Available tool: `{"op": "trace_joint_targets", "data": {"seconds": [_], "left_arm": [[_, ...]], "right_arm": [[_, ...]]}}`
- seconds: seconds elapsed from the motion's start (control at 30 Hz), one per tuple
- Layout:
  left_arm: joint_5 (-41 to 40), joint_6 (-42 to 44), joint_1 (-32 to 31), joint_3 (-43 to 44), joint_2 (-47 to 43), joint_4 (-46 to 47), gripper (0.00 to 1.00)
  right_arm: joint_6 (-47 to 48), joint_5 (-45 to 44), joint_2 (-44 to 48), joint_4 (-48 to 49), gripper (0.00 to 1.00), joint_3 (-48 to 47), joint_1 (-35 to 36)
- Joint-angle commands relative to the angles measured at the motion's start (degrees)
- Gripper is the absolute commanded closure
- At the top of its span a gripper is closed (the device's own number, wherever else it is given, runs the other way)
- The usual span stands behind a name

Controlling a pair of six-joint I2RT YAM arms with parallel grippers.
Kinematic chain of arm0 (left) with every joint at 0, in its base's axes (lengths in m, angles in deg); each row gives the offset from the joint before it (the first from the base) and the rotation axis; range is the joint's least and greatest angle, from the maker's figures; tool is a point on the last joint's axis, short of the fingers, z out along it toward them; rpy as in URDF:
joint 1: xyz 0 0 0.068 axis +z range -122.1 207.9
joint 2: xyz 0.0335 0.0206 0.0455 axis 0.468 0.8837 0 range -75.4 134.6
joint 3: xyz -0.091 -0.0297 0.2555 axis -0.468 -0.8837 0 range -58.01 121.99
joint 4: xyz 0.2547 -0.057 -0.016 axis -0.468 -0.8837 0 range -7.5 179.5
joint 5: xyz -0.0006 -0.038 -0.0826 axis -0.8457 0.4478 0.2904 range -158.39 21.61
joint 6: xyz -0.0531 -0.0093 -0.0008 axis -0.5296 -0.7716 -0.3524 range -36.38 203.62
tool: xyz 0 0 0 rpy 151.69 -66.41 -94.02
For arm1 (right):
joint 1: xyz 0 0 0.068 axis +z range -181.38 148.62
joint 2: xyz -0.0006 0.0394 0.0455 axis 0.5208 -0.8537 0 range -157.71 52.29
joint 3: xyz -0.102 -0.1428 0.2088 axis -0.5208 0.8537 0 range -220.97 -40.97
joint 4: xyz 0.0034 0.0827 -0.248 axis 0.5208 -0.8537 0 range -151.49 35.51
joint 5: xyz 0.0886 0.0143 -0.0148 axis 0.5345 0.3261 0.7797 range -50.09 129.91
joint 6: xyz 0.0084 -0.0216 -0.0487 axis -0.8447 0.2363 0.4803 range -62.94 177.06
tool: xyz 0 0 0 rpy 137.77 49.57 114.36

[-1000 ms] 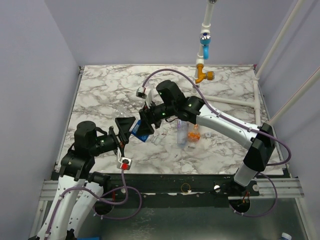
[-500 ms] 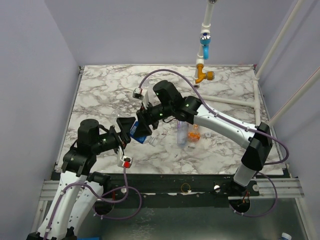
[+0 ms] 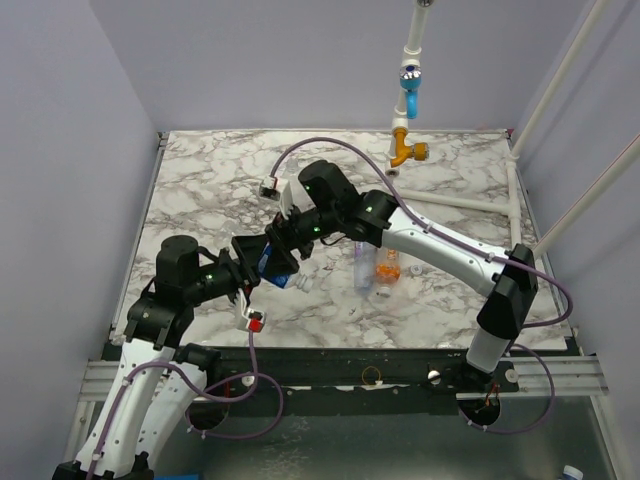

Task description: Unscrew the bottle caps

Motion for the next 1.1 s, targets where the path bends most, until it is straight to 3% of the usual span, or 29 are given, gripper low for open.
{"op": "trace_joint_targets", "data": {"seconds": [0.0, 0.17, 0.27, 0.4, 0.47, 0.7, 0.9, 1.07], "left_arm": [[0.19, -4.51, -0.08, 0.49, -0.31, -0.6, 0.52], [-2.15, -19.62, -0.03, 1.15, -0.52, 4.95, 0.57], [-3.55, -29.4, -0.05, 1.55, -0.75, 8.77, 0.63], [-6.98, -49.68, -0.03, 2.5, -0.38, 18.12, 0.73], [-9.04, -61.3, -0.03, 3.6, 0.49, 21.63, 0.77], [-13.48, -88.14, -0.03, 5.88, 3.29, 30.18, 0.82], [-13.52, -102.1, -0.03, 9.83, 6.18, 31.65, 0.82], [-11.93, -106.17, -0.03, 10.27, 6.65, 33.07, 0.82]], "right_arm": [[0.98, -5.64, 1.51, 0.23, 0.18, -3.94, 0.44], [0.38, -16.21, 5.3, 2.48, 0.01, -4.53, 0.44], [-0.88, -23.0, 7.83, 4.2, 0.0, -4.65, 0.38], [-2.75, -29.83, 11.41, 7.21, 0.0, -4.36, 0.37], [-3.87, -31.77, 13.71, 10.26, 0.0, -3.05, 0.36], [-7.17, -33.57, 16.16, 18.35, 0.0, -2.57, 0.43], [-8.2, -34.02, 13.79, 20.81, 0.05, -4.05, 0.41], [-9.59, -34.77, 13.6, 25.76, 0.15, -2.57, 0.44]]}}
